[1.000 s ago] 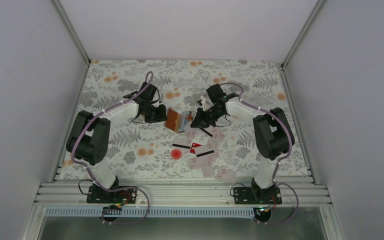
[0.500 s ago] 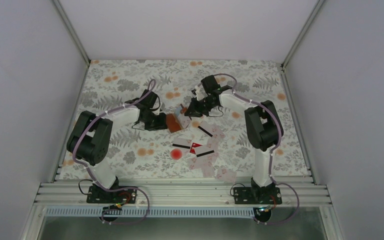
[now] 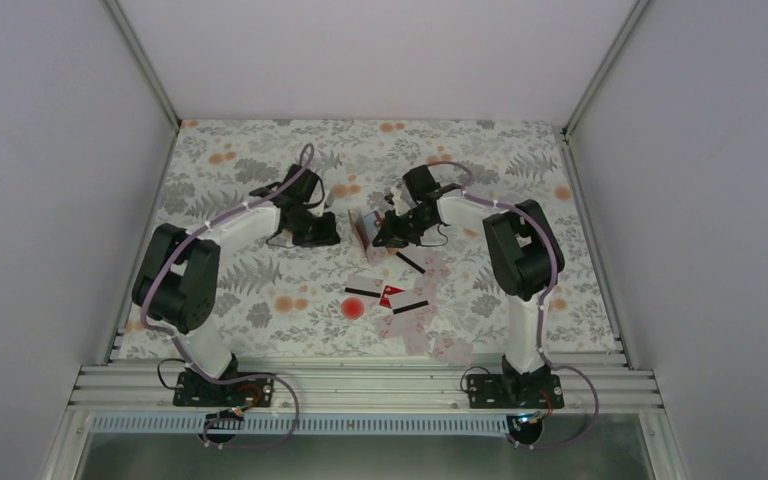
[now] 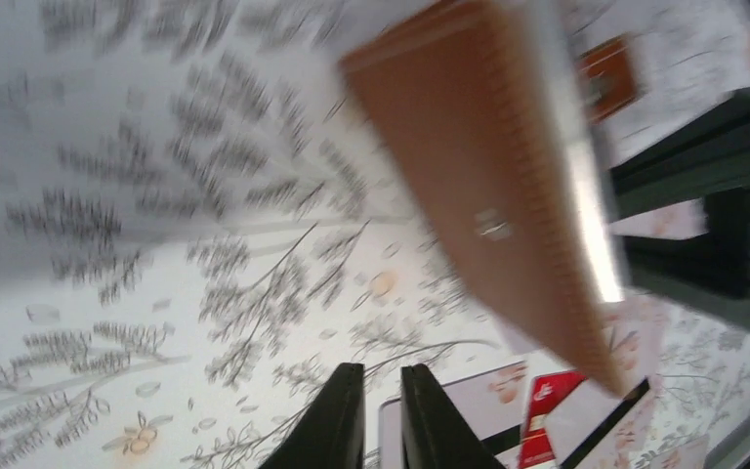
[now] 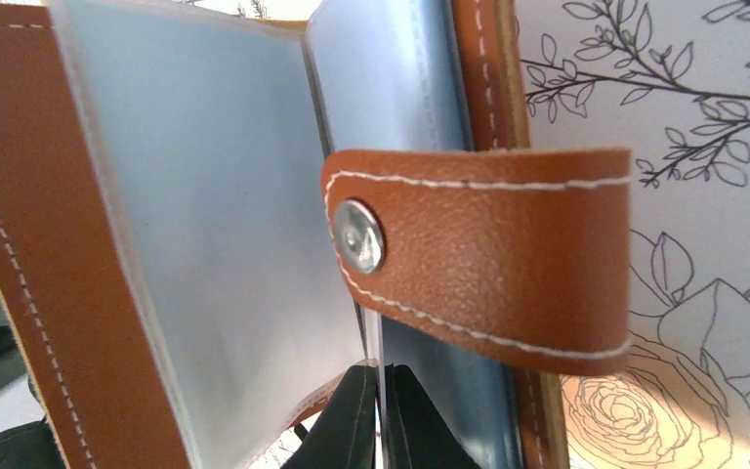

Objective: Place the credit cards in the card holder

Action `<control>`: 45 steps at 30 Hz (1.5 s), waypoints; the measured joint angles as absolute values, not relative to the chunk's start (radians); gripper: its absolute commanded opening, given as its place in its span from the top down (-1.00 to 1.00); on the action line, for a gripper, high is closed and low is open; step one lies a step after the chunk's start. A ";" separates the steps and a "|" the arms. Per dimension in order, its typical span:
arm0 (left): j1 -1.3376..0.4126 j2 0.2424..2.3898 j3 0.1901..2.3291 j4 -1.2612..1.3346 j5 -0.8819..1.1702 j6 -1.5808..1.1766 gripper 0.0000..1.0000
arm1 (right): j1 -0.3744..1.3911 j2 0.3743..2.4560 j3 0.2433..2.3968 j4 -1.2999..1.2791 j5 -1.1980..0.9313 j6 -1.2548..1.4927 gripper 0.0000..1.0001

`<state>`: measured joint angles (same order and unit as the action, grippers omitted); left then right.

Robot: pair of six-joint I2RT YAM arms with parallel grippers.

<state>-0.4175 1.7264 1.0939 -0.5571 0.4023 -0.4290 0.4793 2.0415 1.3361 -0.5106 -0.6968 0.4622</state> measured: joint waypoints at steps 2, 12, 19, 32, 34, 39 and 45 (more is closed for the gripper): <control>-0.419 1.712 1.142 -0.570 0.401 -0.429 0.56 | 0.480 2.041 1.336 -0.510 -0.696 0.458 0.93; -0.450 1.755 1.473 -0.588 0.448 -0.458 0.35 | 0.479 2.041 1.336 -0.484 -0.696 0.443 0.93; -0.461 1.971 1.564 -0.593 0.488 -0.515 0.35 | 0.479 2.041 1.318 -0.451 -0.703 0.442 0.93; -0.466 2.113 1.822 -0.704 0.483 -0.529 0.35 | 0.480 1.969 1.301 -0.401 -0.717 0.417 0.93; -0.464 2.107 1.821 -0.706 0.478 -0.525 0.35 | 0.480 1.969 1.317 -0.410 -0.713 0.415 0.93; -0.460 2.053 1.741 -0.696 0.474 -0.516 0.36 | 0.491 1.970 1.334 -0.418 -0.714 0.409 0.93; -0.452 1.976 1.650 -0.697 0.467 -0.512 0.36 | 0.515 2.004 1.396 -0.409 -0.732 0.411 0.93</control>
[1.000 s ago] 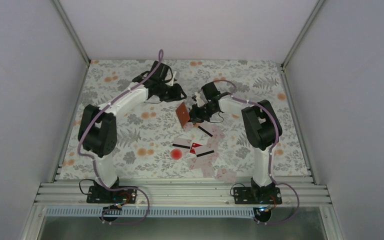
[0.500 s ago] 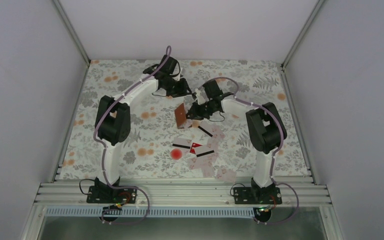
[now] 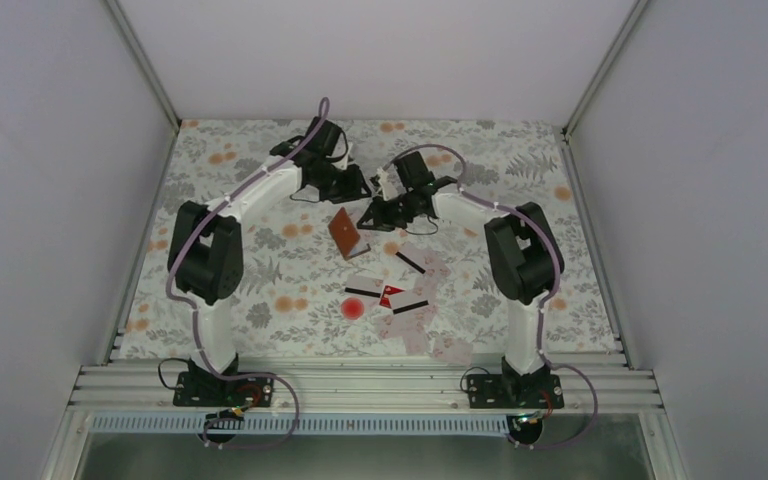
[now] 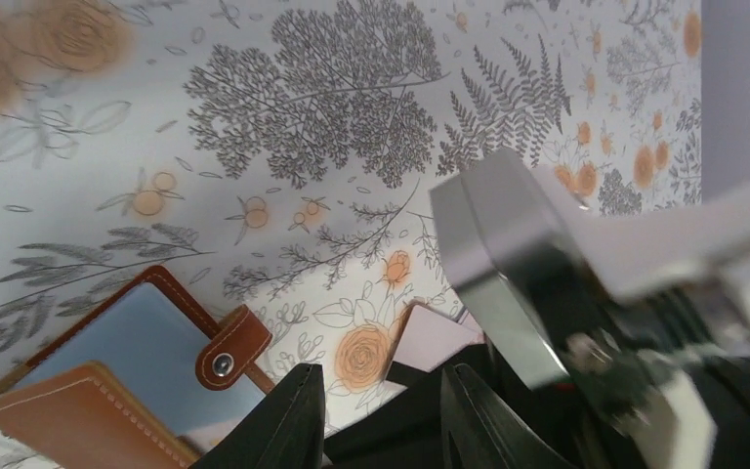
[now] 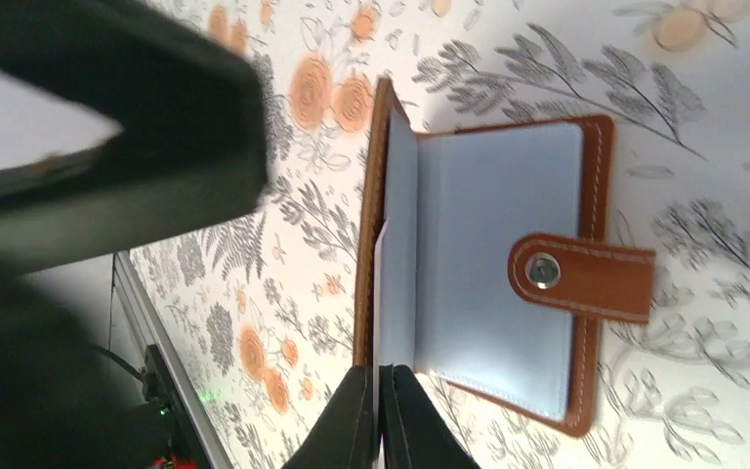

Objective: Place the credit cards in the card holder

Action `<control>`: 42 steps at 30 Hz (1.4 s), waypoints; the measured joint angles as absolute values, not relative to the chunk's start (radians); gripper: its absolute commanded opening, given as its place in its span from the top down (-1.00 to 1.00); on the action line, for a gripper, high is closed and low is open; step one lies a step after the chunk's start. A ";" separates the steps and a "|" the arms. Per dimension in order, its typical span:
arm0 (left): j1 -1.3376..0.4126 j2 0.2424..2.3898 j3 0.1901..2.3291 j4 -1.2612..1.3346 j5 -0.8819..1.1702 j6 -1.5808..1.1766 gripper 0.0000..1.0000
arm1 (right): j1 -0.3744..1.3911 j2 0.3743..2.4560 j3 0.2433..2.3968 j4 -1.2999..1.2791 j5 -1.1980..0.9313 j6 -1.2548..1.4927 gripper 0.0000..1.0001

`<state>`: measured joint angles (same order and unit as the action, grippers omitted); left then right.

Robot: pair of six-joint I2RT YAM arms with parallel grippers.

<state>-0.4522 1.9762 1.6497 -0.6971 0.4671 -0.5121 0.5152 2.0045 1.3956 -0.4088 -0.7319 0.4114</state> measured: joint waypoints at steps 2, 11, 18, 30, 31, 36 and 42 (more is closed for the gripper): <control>-0.440 1.945 1.633 -0.698 0.459 -0.507 0.36 | 0.524 2.023 1.423 -0.406 -0.738 0.415 0.93; -0.366 1.771 1.486 -0.764 0.325 -0.467 0.43 | 0.584 2.124 1.511 -0.394 -0.788 0.420 0.93; -0.364 1.561 1.330 -0.935 0.062 -0.492 0.62 | 0.616 2.146 1.511 -0.385 -0.813 0.427 0.93; -0.364 1.601 1.080 -0.879 0.057 -0.513 0.83 | 0.617 2.152 1.539 -0.379 -0.833 0.437 0.93; -0.363 1.629 1.080 -0.852 0.067 -0.508 0.83 | 0.617 2.152 1.539 -0.379 -0.836 0.437 0.93; -0.342 1.715 1.066 -0.767 0.106 -0.490 0.86 | 0.619 2.163 1.539 -0.371 -0.847 0.444 0.93; -0.303 1.758 1.032 -0.697 0.159 -0.463 0.87 | 0.637 2.171 1.540 -0.347 -0.863 0.460 0.93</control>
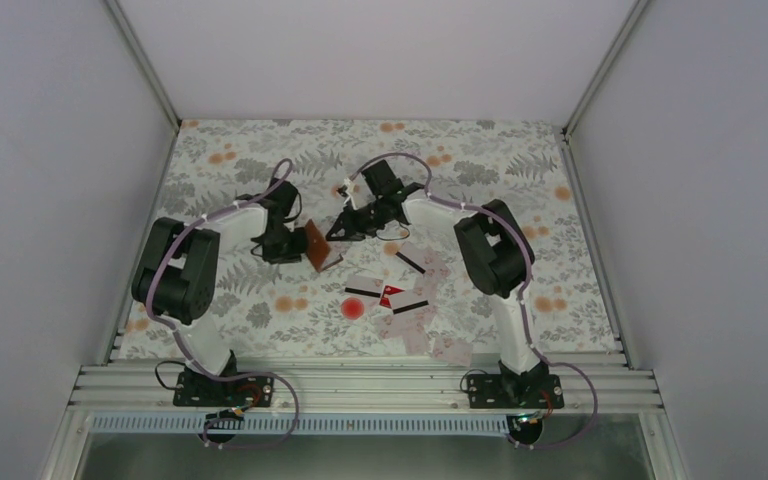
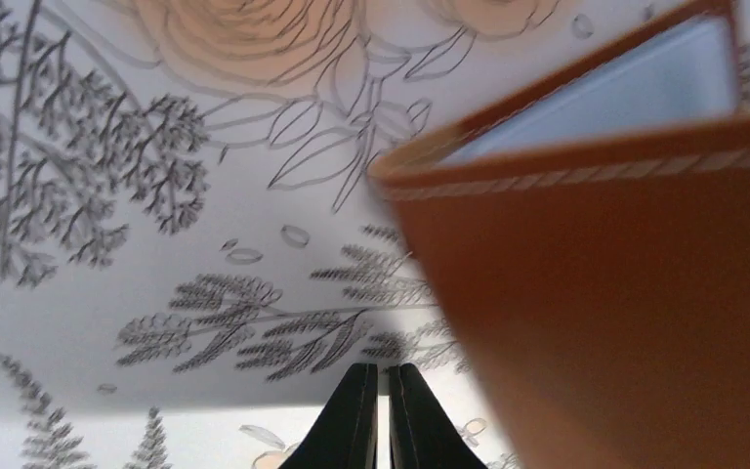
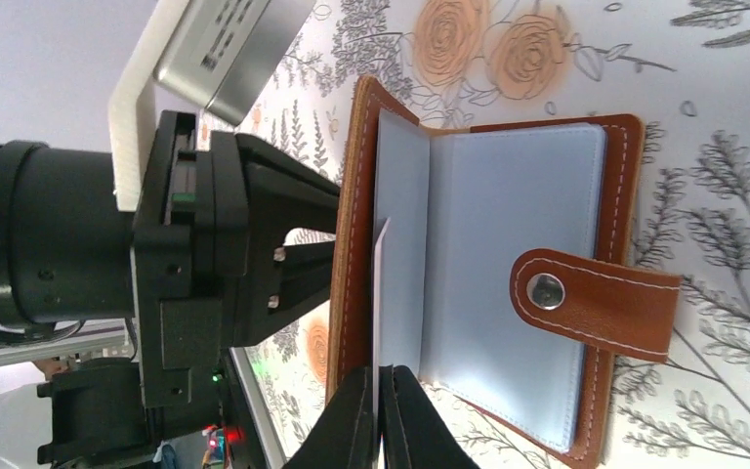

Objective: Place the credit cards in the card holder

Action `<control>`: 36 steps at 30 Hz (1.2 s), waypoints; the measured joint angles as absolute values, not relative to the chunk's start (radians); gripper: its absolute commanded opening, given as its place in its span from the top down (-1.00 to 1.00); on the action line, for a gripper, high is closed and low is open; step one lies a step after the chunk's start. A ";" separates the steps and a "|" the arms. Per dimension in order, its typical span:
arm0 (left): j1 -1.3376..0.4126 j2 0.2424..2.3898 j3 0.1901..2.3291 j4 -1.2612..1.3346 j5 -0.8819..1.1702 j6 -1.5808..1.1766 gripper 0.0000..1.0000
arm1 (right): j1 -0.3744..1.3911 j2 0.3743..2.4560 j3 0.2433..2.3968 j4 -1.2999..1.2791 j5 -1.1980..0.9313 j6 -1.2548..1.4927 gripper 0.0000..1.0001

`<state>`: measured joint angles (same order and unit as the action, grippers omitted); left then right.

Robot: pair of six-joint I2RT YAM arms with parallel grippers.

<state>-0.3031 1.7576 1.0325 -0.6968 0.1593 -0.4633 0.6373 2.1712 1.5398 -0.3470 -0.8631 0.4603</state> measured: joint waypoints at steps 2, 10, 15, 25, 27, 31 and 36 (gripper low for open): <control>-0.291 1.763 1.031 -0.665 0.196 -0.452 0.87 | 0.645 2.171 1.540 -0.339 -0.868 0.466 0.93; -0.260 1.837 1.065 -0.544 0.392 -0.422 0.88 | 0.657 2.171 1.540 -0.312 -0.884 0.486 0.93; -0.241 1.894 1.098 -0.493 0.511 -0.403 0.88 | 0.653 2.171 1.540 -0.312 -0.869 0.489 0.93; -0.246 1.920 1.117 -0.477 0.557 -0.353 0.88 | 0.650 2.263 1.571 -0.325 -0.792 0.497 0.93; -0.252 1.910 1.099 -0.465 0.562 -0.347 0.88 | 0.651 2.292 1.578 -0.324 -0.794 0.501 0.93; -0.251 1.882 1.059 -0.452 0.562 -0.343 0.88 | 0.651 2.314 1.607 -0.325 -0.807 0.507 0.93; -0.254 1.843 1.040 -0.519 0.550 -0.338 0.85 | 0.653 2.325 1.610 -0.313 -0.805 0.504 0.93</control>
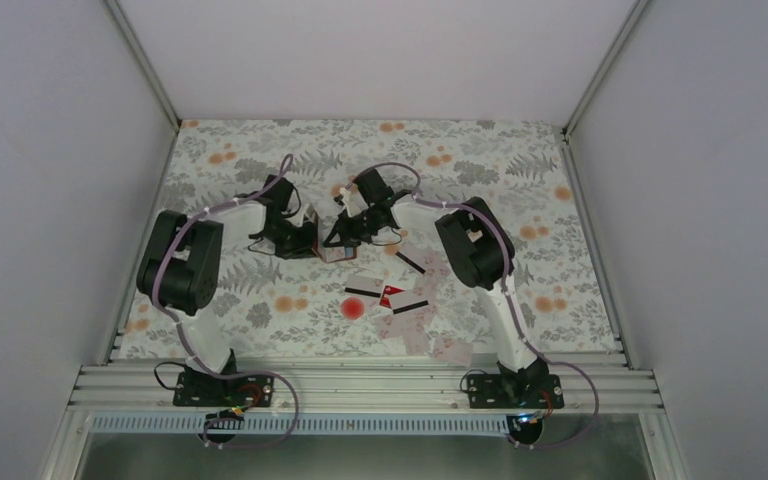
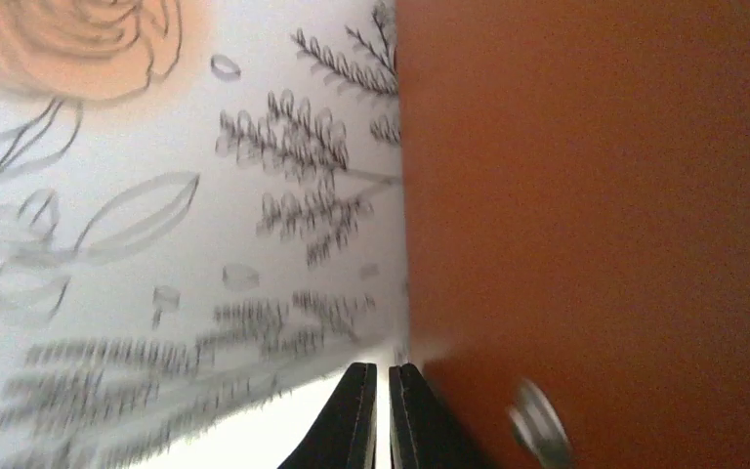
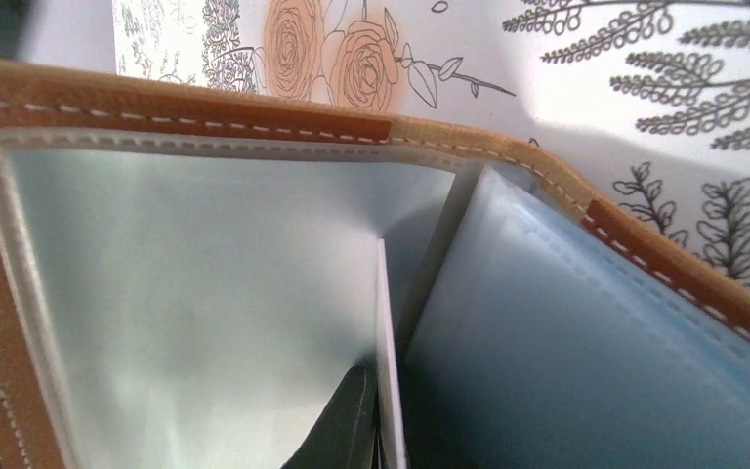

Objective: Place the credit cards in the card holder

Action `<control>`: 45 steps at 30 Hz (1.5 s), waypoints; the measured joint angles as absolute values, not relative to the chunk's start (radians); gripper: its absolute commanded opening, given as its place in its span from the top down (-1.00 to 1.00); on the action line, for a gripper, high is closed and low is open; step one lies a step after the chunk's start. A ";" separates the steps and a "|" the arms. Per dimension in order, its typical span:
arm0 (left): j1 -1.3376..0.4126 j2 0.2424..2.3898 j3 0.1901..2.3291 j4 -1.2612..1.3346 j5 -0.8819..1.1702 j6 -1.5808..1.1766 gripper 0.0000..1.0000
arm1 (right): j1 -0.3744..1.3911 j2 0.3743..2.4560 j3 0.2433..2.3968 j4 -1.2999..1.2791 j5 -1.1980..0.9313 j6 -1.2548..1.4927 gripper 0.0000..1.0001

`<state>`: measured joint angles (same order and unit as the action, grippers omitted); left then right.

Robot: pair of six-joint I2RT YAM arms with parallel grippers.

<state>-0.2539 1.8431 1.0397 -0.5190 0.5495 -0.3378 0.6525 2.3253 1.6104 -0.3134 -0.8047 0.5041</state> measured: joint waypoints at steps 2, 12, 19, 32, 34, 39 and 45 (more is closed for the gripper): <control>-0.255 1.801 1.049 -0.583 0.522 -0.335 0.84 | 0.653 2.327 1.610 -0.311 -0.805 0.503 0.93; -0.259 1.520 1.269 -0.741 0.443 -0.366 0.67 | 0.654 2.341 1.619 -0.311 -0.805 0.501 0.93; -0.286 1.652 1.249 -0.709 0.484 -0.409 0.67 | 0.656 2.341 1.625 -0.323 -0.798 0.495 0.93; -0.311 1.796 1.179 -0.652 0.467 -0.472 0.67 | 0.656 2.340 1.626 -0.325 -0.797 0.484 0.93; -0.310 1.800 1.168 -0.654 0.442 -0.472 0.67 | 0.656 2.340 1.626 -0.325 -0.798 0.479 0.93; -0.301 1.805 1.142 -0.645 0.400 -0.472 0.68 | 0.656 2.338 1.624 -0.325 -0.800 0.463 0.93; -0.282 1.840 1.106 -0.589 0.404 -0.472 0.66 | 0.658 2.323 1.605 -0.324 -0.804 0.429 0.93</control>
